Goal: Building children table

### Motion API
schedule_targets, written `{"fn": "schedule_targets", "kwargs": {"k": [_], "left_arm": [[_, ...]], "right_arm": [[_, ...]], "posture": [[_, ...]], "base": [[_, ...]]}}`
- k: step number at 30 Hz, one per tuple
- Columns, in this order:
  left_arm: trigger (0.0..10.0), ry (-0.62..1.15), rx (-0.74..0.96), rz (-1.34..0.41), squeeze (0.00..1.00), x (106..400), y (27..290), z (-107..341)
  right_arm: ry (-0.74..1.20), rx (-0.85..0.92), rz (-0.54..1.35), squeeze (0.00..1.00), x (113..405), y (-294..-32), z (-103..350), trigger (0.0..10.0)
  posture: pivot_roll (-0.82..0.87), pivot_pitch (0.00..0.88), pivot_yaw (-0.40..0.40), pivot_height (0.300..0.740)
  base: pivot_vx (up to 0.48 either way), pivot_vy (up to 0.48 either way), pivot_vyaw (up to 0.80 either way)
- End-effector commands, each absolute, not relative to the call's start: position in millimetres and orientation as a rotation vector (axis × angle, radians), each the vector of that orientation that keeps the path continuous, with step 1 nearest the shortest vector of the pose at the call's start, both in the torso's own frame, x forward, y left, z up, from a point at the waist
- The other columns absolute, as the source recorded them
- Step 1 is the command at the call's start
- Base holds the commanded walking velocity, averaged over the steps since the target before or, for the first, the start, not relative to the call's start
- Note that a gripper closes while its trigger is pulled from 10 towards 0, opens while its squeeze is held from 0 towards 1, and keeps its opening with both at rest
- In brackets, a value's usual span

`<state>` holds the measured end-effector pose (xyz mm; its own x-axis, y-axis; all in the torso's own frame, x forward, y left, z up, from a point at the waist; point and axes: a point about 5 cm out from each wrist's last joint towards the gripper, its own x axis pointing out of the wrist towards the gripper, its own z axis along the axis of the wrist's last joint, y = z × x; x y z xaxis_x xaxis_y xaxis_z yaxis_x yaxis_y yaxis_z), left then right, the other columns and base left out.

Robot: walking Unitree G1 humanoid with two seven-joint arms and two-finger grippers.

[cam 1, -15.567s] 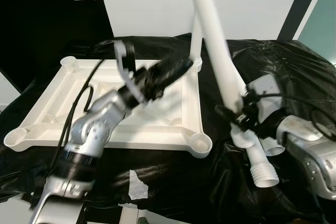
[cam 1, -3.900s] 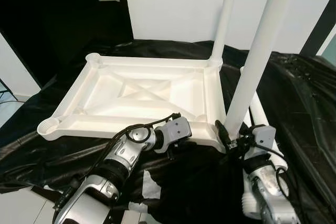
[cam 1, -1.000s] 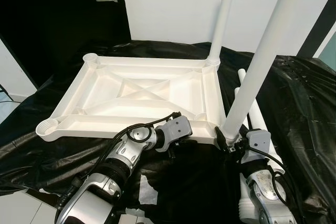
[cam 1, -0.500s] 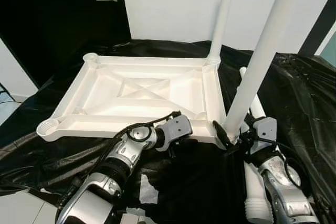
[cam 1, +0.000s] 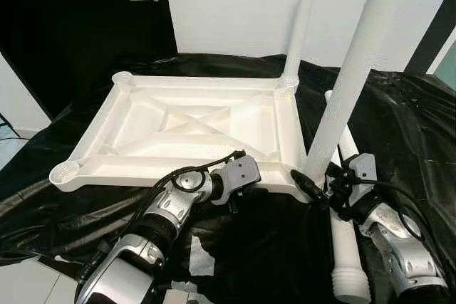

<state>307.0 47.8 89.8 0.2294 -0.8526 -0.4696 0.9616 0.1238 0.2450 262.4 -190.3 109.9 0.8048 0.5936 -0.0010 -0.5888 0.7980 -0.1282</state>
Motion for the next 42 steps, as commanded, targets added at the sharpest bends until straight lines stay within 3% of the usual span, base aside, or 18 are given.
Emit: {"fn": "schedule_targets", "kwargs": {"k": [1,7,8,10,11,13,29,30,31,32,33,34,35,41,42], "left_arm": [[10.0,0.404,0.548,-1.364,0.0,290.7,56.2,56.1],[10.0,0.406,0.544,-1.362,0.0,290.0,55.6,55.2],[10.0,0.406,0.542,-1.362,0.0,289.6,55.3,54.9],[10.0,0.406,0.542,-1.362,0.0,289.6,55.3,54.9],[10.0,0.407,0.541,-1.363,0.0,289.2,55.2,54.7],[10.0,0.412,0.545,-1.365,0.0,288.8,55.9,54.1],[10.0,0.42,0.554,-1.364,0.0,290.3,59.6,54.5],[10.0,0.42,0.555,-1.364,0.0,290.5,59.6,54.7],[10.0,0.42,0.555,-1.364,0.0,290.5,59.4,54.6],[10.0,0.42,0.555,-1.364,0.0,290.5,59.4,54.6],[10.0,0.42,0.555,-1.364,0.0,290.4,59.3,54.5],[10.0,0.42,0.555,-1.364,0.0,290.4,59.3,54.5],[10.0,0.42,0.553,-1.364,0.0,290.1,59.1,54.1],[10.0,0.423,0.552,-1.367,0.0,289.1,58.8,52.7],[10.0,0.423,0.553,-1.368,0.0,289.0,58.6,52.6]], "right_arm": [[-0.03,-0.116,0.655,0.0,263.1,-191.9,109.2,0.0],[-0.015,-0.082,0.65,0.0,252.5,-184.6,101.1,0.0],[-0.05,-0.092,0.552,0.0,250.3,-182.2,100.3,0.0],[-0.05,-0.092,0.552,0.0,250.3,-182.2,100.3,0.0],[-0.071,-0.103,0.364,0.0,247.3,-185.4,97.7,0.0],[-0.093,-0.147,0.198,0.0,231.1,-178.3,90.6,0.0],[-0.098,-0.13,0.043,0.0,223.8,-169.2,85.1,0.0],[-0.086,-0.131,0.052,0.0,224.0,-166.6,83.2,1.3],[-0.07,-0.128,0.071,0.0,224.3,-164.0,81.2,10.0],[-0.07,-0.128,0.071,0.0,224.3,-164.0,81.2,10.0],[-0.078,-0.119,0.099,0.52,224.6,-162.0,82.3,10.0],[-0.078,-0.119,0.099,0.52,224.6,-162.0,82.3,10.0],[-0.088,-0.111,0.123,1.0,226.1,-162.3,84.8,10.0],[-0.11,-0.112,0.192,1.0,235.2,-169.9,92.3,10.0],[-0.124,-0.13,0.219,0.0,237.7,-173.3,95.8,10.0]], "posture": [[0.0,0.0,0.002,0.74],[0.0,0.0,-0.001,0.74],[0.0,0.0,-0.003,0.74],[0.0,0.0,-0.003,0.74],[0.0,0.0,-0.001,0.74],[0.0,0.0,0.001,0.74],[0.01,0.0,0.011,0.74],[0.01,0.0,0.011,0.74],[0.01,0.0,0.01,0.74],[0.01,0.0,0.01,0.74],[0.01,0.0,0.01,0.74],[0.01,0.0,0.01,0.74],[0.0,0.0,0.009,0.74],[0.0,0.0,0.011,0.74],[0.0,0.0,0.011,0.74]], "base": [[0.0,0.0,0.0],[0.0,0.0,0.0],[0.0,0.0,0.0],[0.0,0.0,0.0],[0.0,0.0,0.0],[0.0,0.0,0.0],[0.0,0.0,0.0],[0.0,0.0,0.0],[0.0,0.0,0.0],[0.0,0.0,0.0],[0.0,0.0,0.0],[0.0,0.0,0.0],[0.0,0.0,0.0],[0.0,0.0,0.0],[0.0,0.0,0.0]]}}
